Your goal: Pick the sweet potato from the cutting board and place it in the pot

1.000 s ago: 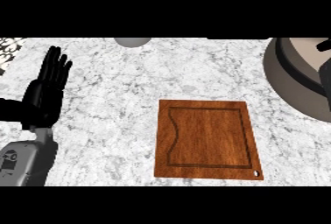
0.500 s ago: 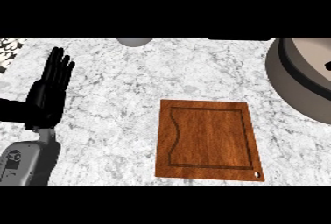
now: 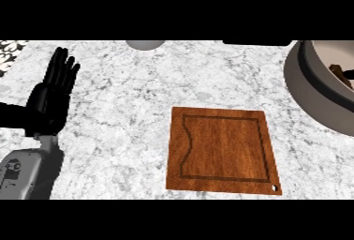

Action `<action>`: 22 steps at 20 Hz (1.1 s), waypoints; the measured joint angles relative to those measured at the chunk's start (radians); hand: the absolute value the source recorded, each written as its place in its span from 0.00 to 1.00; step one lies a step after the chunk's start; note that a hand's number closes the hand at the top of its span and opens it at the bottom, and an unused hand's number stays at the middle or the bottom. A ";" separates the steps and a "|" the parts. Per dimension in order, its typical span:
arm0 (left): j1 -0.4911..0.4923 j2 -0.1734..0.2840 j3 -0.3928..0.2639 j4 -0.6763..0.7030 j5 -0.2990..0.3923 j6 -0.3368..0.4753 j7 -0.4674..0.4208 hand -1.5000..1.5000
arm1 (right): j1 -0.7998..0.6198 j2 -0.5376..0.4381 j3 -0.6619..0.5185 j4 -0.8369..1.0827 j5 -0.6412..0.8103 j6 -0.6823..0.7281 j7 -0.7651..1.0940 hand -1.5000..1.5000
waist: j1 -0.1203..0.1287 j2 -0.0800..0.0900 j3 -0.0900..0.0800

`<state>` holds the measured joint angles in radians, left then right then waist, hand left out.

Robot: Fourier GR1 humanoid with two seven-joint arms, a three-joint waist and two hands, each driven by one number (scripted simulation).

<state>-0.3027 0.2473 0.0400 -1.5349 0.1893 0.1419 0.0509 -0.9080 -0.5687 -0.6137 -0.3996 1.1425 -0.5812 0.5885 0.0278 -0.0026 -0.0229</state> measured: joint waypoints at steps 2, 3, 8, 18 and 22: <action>0.002 -0.001 0.002 0.001 0.006 -0.008 -0.001 0.50 | 0.002 0.006 -0.009 -0.009 -0.024 -0.043 -0.056 0.00 | 0.000 -0.001 -0.001; -0.001 -0.002 0.006 0.007 0.007 -0.007 -0.001 0.50 | 0.003 0.008 -0.016 -0.017 -0.042 -0.059 -0.088 0.00 | -0.002 -0.001 0.000; 0.015 -0.007 0.005 0.009 -0.006 -0.007 -0.020 0.50 | -0.005 0.013 -0.071 -0.057 -0.137 -0.167 -0.186 0.00 | -0.006 0.001 0.009; 0.034 -0.008 0.022 -0.004 -0.010 -0.006 -0.009 0.50 | 0.078 0.070 -0.185 -0.242 -0.421 -0.294 -0.392 0.00 | -0.024 -0.006 0.010; 0.035 -0.011 0.030 0.005 -0.016 -0.001 -0.011 0.50 | 0.173 0.110 -0.207 -0.400 -0.542 -0.276 -0.465 0.00 | -0.035 -0.013 0.006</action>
<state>-0.2680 0.2359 0.0702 -1.5303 0.1734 0.1413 0.0397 -0.7345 -0.4587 -0.8207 -0.7992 0.6000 -0.8568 0.1239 -0.0077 -0.0151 -0.0172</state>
